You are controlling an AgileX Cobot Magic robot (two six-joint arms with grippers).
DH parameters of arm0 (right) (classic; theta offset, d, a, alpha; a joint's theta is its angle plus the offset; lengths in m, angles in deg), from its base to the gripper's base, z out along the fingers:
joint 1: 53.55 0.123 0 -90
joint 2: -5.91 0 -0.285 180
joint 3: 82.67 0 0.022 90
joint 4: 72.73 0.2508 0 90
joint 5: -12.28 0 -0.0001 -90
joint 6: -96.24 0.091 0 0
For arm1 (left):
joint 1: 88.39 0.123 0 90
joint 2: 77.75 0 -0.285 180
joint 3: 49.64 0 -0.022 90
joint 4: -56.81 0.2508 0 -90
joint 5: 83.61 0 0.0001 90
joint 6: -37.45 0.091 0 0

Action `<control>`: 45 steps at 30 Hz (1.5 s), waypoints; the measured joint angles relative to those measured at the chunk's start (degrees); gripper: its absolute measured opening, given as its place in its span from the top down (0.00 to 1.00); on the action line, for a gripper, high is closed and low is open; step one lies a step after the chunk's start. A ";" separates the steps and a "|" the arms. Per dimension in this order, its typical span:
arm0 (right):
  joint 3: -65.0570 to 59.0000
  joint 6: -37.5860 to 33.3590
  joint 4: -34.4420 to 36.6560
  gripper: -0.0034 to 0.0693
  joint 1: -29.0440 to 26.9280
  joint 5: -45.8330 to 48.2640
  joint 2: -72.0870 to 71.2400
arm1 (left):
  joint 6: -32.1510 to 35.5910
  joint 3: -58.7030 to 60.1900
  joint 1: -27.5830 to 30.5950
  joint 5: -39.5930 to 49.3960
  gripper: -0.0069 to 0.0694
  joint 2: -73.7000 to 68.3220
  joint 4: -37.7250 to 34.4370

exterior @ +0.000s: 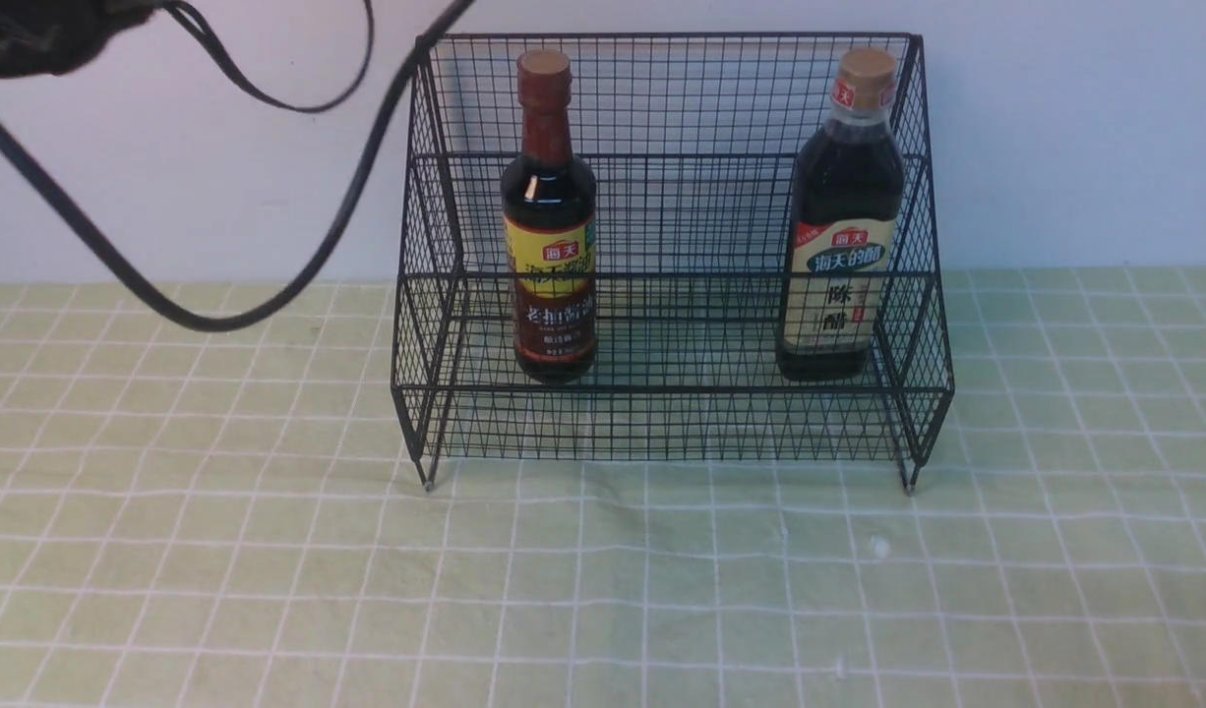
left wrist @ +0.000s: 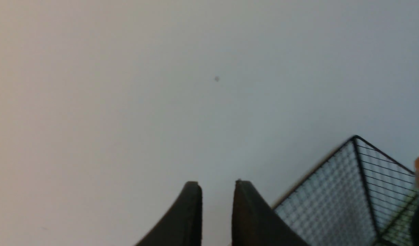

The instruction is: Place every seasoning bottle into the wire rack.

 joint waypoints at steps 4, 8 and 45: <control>0.00 0.00 0.00 0.97 0.00 0.00 0.00 | 8.37 0.00 0.00 4.15 0.90 3.45 0.00; 0.00 0.00 0.00 0.97 0.00 0.00 0.00 | 19.66 0.00 0.00 11.70 0.92 6.44 -0.07; 0.00 0.00 0.00 0.97 0.00 0.00 0.00 | 74.14 31.27 0.00 61.01 0.89 48.10 -106.97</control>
